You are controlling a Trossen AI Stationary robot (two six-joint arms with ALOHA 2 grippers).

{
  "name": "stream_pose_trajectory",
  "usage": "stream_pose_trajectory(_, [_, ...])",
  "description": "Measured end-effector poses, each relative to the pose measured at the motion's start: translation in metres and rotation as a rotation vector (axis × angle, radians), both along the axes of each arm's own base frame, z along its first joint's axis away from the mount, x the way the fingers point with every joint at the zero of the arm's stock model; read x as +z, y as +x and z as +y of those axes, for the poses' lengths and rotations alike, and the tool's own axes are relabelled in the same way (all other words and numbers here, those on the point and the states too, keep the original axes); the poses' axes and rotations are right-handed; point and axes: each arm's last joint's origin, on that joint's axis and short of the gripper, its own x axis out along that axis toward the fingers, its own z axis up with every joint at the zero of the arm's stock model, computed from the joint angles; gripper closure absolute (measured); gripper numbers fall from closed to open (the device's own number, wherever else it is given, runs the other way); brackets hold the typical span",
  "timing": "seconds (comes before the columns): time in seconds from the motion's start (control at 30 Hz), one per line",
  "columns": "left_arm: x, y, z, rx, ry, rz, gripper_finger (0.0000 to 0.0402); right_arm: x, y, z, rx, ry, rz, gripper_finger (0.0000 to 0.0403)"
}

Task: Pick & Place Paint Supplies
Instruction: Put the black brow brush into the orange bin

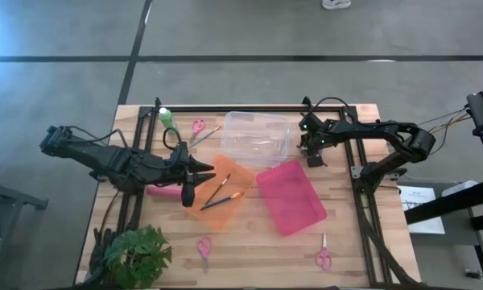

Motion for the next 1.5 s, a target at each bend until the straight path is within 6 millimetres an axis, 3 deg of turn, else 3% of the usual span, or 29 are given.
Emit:
stream_pose_trajectory(0.17, [0.0, 0.0, -0.001, -0.019, -0.016, 0.001, 0.0281, -0.001, -0.002, -0.002, -0.012, -0.017, 0.016, 0.0386])
stream_pose_trajectory(1.0, [0.0, 0.0, -0.001, -0.041, -0.02, 0.005, 0.0281, 0.007, 0.009, 0.012, 0.059, -0.095, 0.029, 0.0394])
stream_pose_trajectory(1.5, [0.0, 0.0, 0.0, -0.041, -0.005, 0.008, 0.0281, 0.036, 0.014, 0.031, 0.108, -0.216, -0.057, 0.0395])
